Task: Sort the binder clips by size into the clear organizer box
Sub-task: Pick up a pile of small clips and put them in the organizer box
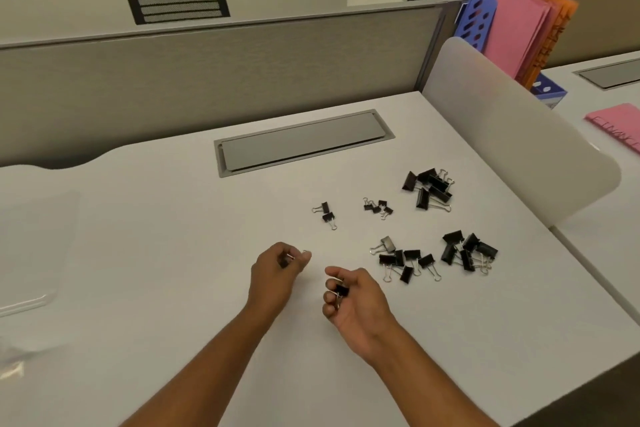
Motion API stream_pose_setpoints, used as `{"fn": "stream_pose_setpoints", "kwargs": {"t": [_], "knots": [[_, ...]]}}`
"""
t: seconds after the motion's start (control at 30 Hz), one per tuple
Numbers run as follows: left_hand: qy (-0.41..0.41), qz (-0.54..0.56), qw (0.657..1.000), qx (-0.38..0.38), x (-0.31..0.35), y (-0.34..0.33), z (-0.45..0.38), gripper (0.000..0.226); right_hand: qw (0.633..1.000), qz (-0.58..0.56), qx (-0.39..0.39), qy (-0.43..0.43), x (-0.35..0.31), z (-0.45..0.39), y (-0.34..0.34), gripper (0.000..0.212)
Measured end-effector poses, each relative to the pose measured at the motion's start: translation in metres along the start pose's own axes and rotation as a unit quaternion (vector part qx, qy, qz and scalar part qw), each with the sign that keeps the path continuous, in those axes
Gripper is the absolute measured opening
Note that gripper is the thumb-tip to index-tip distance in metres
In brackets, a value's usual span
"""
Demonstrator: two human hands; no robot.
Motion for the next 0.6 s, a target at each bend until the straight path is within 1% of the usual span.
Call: {"fn": "stream_pose_setpoints", "kwargs": {"t": [0.1, 0.2, 0.3, 0.37, 0.47, 0.53, 0.6], "knots": [[0.075, 0.069, 0.995, -0.015, -0.006, 0.032, 0.043, 0.017, 0.999, 0.029, -0.021, -0.029, 0.019, 0.003, -0.01, 0.035], [0.15, 0.149, 0.977, -0.012, -0.021, 0.064, 0.086, 0.017, 0.992, 0.058, -0.074, -0.082, 0.046, 0.011, -0.024, 0.033], [0.171, 0.214, 0.962, -0.008, -0.032, 0.097, 0.123, 0.016, 0.979, 0.104, -0.139, -0.109, 0.072, 0.021, -0.046, 0.028], [0.17, 0.253, 0.952, 0.007, -0.037, 0.121, 0.143, 0.01, 0.97, 0.141, -0.169, -0.102, 0.085, 0.03, -0.068, 0.027], [0.178, 0.292, 0.938, 0.051, -0.047, 0.161, 0.163, 0.019, 0.947, 0.251, -0.19, -0.057, 0.105, 0.05, -0.106, 0.028], [0.166, 0.29, 0.94, 0.067, -0.052, 0.193, 0.174, 0.013, 0.921, 0.335, -0.197, -0.019, 0.125, 0.064, -0.133, 0.027], [0.151, 0.272, 0.947, 0.082, -0.06, 0.229, 0.188, 0.006, 0.887, 0.413, -0.206, 0.018, 0.151, 0.079, -0.161, 0.024]]}}
Point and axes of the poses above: each hand's wrist, its own z-axis away from the middle knuckle, its own y-axis out of the back of the hand, x = y × z, the point moved 2 cm from there along -z, towards the middle knuckle, and after that the axes turned 2 degrees about y, right-handed, at the moved point
